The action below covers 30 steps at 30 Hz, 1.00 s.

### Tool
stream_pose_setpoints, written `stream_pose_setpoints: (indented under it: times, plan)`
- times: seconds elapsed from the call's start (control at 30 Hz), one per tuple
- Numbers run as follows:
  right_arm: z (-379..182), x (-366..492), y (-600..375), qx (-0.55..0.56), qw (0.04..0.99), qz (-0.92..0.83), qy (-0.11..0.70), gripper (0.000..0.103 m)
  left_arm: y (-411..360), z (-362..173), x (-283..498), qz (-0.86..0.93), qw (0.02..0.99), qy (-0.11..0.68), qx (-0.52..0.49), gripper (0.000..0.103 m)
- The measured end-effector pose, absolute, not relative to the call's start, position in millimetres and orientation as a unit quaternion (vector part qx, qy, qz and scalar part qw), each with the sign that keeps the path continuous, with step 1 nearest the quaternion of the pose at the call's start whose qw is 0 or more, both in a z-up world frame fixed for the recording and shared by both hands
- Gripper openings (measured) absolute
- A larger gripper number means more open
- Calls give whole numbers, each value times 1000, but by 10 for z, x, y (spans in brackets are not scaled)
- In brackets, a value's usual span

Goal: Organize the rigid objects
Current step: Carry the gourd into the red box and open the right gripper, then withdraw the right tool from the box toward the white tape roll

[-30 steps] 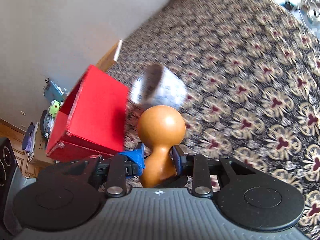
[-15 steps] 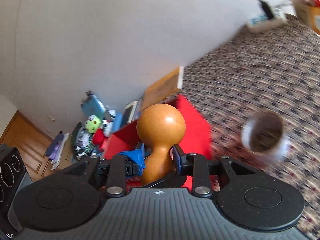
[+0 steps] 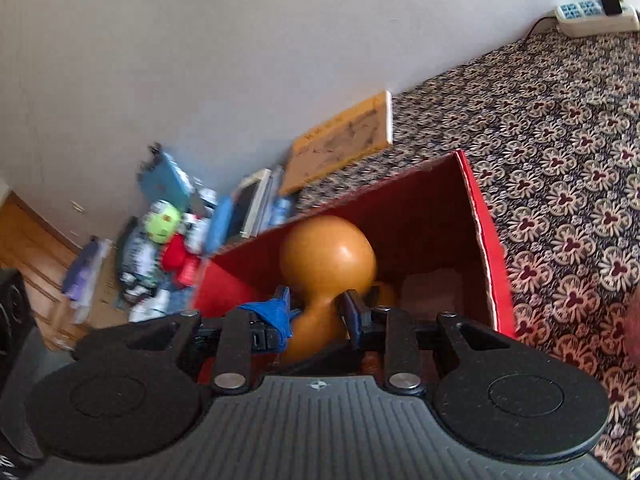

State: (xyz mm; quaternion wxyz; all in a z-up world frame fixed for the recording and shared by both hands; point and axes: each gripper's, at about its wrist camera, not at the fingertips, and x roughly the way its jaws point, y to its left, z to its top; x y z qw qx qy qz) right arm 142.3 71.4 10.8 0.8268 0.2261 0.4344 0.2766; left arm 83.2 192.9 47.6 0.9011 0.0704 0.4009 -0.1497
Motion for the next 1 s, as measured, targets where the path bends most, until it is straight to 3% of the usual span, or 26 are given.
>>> stream_pose_setpoints:
  times: [0.33,0.4,0.57,1.0]
  plan:
    - [14,1372,881,148,861,255,415,8,2242,124,959,-108,884,452,57,40]
    - [3,1375,914,138,865,251,411,8,2260,117,950,-104,888,445,56,49]
    - [0,1386,904,143,867,249,408,8,2232,55,956,-84,885,454,63,48]
    - [113,1314,794,170,864,232,412,11,2271,170,909,-25,884,464,46,59]
